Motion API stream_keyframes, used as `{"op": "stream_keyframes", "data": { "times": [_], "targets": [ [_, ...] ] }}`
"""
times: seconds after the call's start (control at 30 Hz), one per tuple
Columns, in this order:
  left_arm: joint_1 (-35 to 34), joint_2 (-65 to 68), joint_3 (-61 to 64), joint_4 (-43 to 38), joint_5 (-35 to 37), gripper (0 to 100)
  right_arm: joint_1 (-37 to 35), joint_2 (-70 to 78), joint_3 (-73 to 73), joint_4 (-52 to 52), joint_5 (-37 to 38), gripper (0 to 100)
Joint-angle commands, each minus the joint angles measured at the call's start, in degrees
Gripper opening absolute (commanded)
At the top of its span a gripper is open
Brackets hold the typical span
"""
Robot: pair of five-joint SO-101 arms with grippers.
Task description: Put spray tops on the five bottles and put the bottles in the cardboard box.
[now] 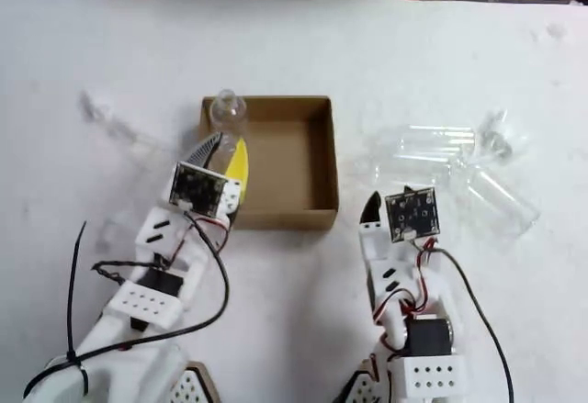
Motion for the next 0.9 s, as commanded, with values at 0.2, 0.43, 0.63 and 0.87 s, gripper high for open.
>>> {"op": "stream_keyframes", "data": {
  "times": [0.2, 0.43, 0.63, 0.87],
  "targets": [
    [-0.7, 0.1, -1.7, -1.0, -0.6, 2, 0.6, 0.4, 0.5, 0.0, 0.2, 14.4],
    [-2.7, 0.1, -1.7, -1.0, -0.6, 2, 0.6, 0.5, 0.5, 0.0, 0.2, 14.4],
    [-2.7, 0.1, -1.8, 1.5, -0.6, 2, 0.6, 0.5, 0.5, 0.0, 0.2, 14.4],
    [-2.7, 0.1, -1.8, 2.8, -0.5, 6, 0.6, 0.5, 0.5, 0.0, 0.2, 14.4]
  ]
}}
